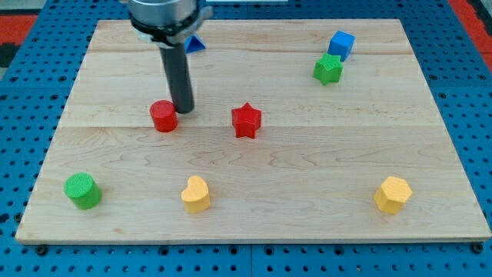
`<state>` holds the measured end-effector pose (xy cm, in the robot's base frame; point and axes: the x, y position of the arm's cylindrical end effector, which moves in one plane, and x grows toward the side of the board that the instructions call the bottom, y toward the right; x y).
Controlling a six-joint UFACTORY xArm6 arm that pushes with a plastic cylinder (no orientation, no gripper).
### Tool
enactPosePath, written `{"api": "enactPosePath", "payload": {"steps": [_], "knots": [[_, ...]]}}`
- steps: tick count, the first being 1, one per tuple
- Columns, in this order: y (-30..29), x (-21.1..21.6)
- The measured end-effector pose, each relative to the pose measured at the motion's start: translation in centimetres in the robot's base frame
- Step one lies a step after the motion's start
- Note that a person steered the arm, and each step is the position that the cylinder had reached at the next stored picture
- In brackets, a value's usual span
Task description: Slide the green star to the right
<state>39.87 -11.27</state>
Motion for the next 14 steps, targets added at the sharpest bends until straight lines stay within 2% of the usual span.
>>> {"api": "enactPosePath", "payload": {"steps": [1,2,3,4,5,6,8,9,10,11,12,13,14], "knots": [[1.8,0.9],[0.7,-0.4],[-5.2,-3.2],[-6.0,1.1],[-7.9,2.8],[-1.7,4.8],[6.3,-1.9],[3.0,-4.6],[6.1,-4.8],[11.8,-2.4],[9.9,-2.8],[16.5,0.8],[21.5,1.3]]}}
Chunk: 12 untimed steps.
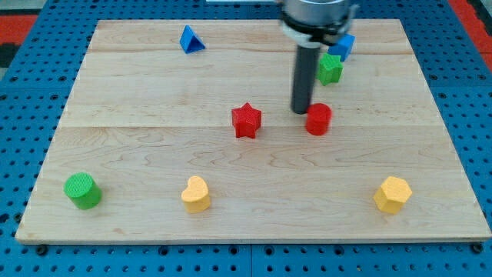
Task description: Slide the green star to the right
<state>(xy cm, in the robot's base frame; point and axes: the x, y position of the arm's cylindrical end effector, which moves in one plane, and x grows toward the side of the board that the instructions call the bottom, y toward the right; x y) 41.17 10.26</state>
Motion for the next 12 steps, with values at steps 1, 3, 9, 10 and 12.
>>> {"api": "enactPosePath", "payload": {"steps": [1,3,9,10,12], "knots": [[2.9,-0.2],[-1.1,1.1],[7.9,7.3],[10.7,5.6],[10.9,4.6]]}}
